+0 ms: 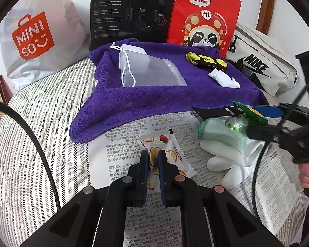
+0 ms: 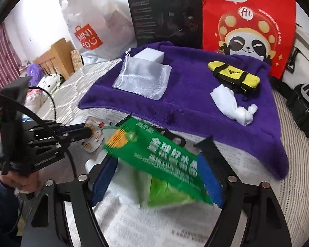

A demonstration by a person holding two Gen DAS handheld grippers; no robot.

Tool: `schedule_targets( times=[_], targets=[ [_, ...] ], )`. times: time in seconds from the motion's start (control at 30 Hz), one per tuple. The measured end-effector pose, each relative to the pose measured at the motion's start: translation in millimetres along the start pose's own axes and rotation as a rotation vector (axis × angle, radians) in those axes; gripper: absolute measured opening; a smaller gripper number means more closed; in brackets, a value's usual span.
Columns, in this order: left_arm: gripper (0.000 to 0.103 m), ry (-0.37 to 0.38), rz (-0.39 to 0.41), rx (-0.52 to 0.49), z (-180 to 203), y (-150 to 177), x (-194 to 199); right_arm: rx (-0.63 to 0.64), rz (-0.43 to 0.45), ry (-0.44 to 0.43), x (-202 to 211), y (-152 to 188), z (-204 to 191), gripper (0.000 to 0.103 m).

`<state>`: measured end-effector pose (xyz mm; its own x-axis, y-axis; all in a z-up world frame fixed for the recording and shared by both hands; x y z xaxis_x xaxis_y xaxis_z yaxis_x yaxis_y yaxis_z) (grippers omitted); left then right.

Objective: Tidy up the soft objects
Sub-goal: 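Grasp the green printed sachet with the right tool while the left tool holds the orange packet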

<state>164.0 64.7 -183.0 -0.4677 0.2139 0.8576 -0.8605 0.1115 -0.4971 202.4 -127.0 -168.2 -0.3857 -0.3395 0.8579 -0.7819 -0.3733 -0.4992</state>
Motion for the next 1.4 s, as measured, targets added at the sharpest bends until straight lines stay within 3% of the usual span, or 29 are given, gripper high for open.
schedule_targets(
  times=[0.13, 0.27, 0.33, 0.9, 1.4],
  targets=[
    [0.01, -0.003, 0.0, -0.002, 0.2, 0.1, 0.0, -0.026, -0.004, -0.002, -4.0, -4.0, 12.8, 0.036],
    [0.01, 0.009, 0.0, 0.004, -0.6, 0.0, 0.1, -0.059, 0.017, -0.024, 11.8, -2.4, 24.3, 0.016],
    [0.01, 0.018, 0.0, 0.01, -1.4, 0.1, 0.2, -0.078, 0.024, -0.014, 18.5, -1.3, 30.3, 0.013],
    [0.007, 0.038, 0.016, 0.017, -1.9, -2.6, 18.3, -0.209, 0.043, -0.013, 52.0, 3.3, 58.8, 0.009],
    [0.007, 0.063, 0.059, 0.012, -0.6, -15.4, 39.3, -0.228, 0.069, -0.019, 68.2, -6.9, 67.6, 0.009]
  ],
)
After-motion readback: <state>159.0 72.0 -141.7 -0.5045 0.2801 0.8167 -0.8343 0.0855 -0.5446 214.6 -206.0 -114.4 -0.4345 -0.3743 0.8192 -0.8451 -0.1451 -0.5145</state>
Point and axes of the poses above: each gripper's, at about its wrist camera, not at the fingertips, and x roughly against the way its jaws point, z to its right, y to its underside, the point moved 3 cm from there along -x, roughly the way its jaws point, and after that the axes turned 8 degrees about -z, right-handed, at the moved point
